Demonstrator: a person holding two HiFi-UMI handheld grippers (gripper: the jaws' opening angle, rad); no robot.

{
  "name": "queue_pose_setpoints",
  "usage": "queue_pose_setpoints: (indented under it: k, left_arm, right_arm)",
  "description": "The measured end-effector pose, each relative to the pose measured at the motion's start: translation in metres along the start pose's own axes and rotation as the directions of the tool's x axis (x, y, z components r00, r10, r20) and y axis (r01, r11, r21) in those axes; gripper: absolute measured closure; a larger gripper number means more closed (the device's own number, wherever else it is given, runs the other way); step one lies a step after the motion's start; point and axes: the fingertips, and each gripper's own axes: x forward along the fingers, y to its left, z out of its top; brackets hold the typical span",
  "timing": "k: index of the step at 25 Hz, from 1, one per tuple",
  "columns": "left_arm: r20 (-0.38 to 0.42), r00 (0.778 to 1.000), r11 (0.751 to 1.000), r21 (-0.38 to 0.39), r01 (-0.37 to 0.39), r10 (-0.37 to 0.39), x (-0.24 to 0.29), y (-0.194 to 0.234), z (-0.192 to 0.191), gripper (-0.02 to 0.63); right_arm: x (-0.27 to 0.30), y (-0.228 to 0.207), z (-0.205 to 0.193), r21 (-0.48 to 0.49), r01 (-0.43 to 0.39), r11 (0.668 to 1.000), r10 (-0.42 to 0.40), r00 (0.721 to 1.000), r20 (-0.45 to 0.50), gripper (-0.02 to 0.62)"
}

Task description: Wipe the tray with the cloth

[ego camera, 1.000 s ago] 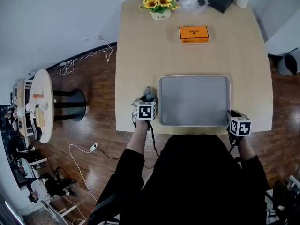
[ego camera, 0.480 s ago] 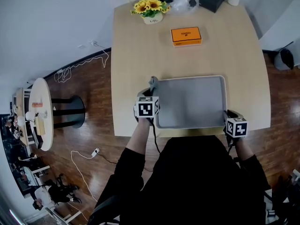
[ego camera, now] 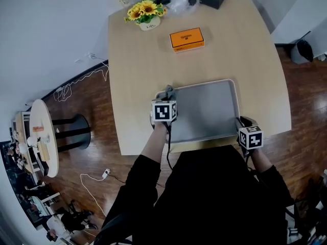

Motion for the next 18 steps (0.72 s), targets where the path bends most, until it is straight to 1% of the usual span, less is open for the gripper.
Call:
queue_pose_setpoints:
  k: [1, 3, 5, 6, 8, 10, 11, 13, 15, 16, 18]
  left_arm:
    - [0.005, 1.000, 0.999, 0.021, 0.026, -0.026, 0.007, -0.018, 0.006, 0.606]
    - [0.012, 0.997, 0.992, 0.102, 0.070, -0.072, 0.022, -0.060, 0.020, 0.606]
    - [0.009, 0.991, 0.970, 0.205, 0.129, -0.134, 0.038, -0.108, 0.035, 0.606]
    - [0.005, 0.986, 0.952, 0.261, 0.160, -0.167, 0.046, -0.134, 0.042, 0.606]
    - [-0.007, 0.976, 0.907, 0.368, 0.206, -0.219, 0.059, -0.184, 0.053, 0.606]
    - [-0.014, 0.969, 0.862, 0.453, 0.226, -0.247, 0.068, -0.226, 0.059, 0.604]
    - [-0.016, 0.967, 0.844, 0.485, 0.232, -0.256, 0.071, -0.242, 0.060, 0.604]
    - [-0.025, 0.961, 0.818, 0.517, 0.250, -0.277, 0.073, -0.266, 0.058, 0.604]
    - [-0.036, 0.953, 0.811, 0.516, 0.276, -0.301, 0.071, -0.275, 0.053, 0.604]
    - [-0.039, 0.950, 0.814, 0.505, 0.288, -0.311, 0.068, -0.272, 0.049, 0.603]
    - [-0.027, 0.949, 0.834, 0.470, 0.289, -0.314, 0.061, -0.252, 0.041, 0.604]
  right_arm:
    - [0.000, 0.000, 0.000, -0.002, -0.002, 1.000, 0.002, 1.000, 0.003, 0.523]
    - [0.000, -0.001, 0.000, -0.002, -0.010, 1.000, 0.010, 1.000, 0.006, 0.523]
    - [0.000, 0.001, -0.001, 0.004, -0.023, 1.000, 0.023, 1.000, 0.006, 0.522]
    - [0.000, 0.002, -0.001, 0.007, -0.029, 1.000, 0.029, 1.000, 0.007, 0.522]
    - [0.000, 0.002, 0.000, 0.007, -0.040, 0.999, 0.039, 0.999, 0.012, 0.522]
    - [0.000, 0.002, 0.000, -0.005, -0.046, 0.999, 0.046, 0.999, 0.018, 0.520]
    - [-0.001, 0.002, -0.001, -0.013, -0.048, 0.999, 0.049, 0.999, 0.020, 0.520]
    - [-0.001, 0.001, -0.002, -0.023, -0.052, 0.998, 0.053, 0.998, 0.019, 0.518]
    - [-0.001, -0.001, -0.002, -0.023, -0.059, 0.998, 0.059, 0.998, 0.014, 0.518]
    - [-0.001, -0.002, -0.001, -0.022, -0.063, 0.998, 0.063, 0.998, 0.011, 0.517]
    - [0.000, -0.005, -0.001, -0.025, -0.069, 0.997, 0.069, 0.998, 0.007, 0.517]
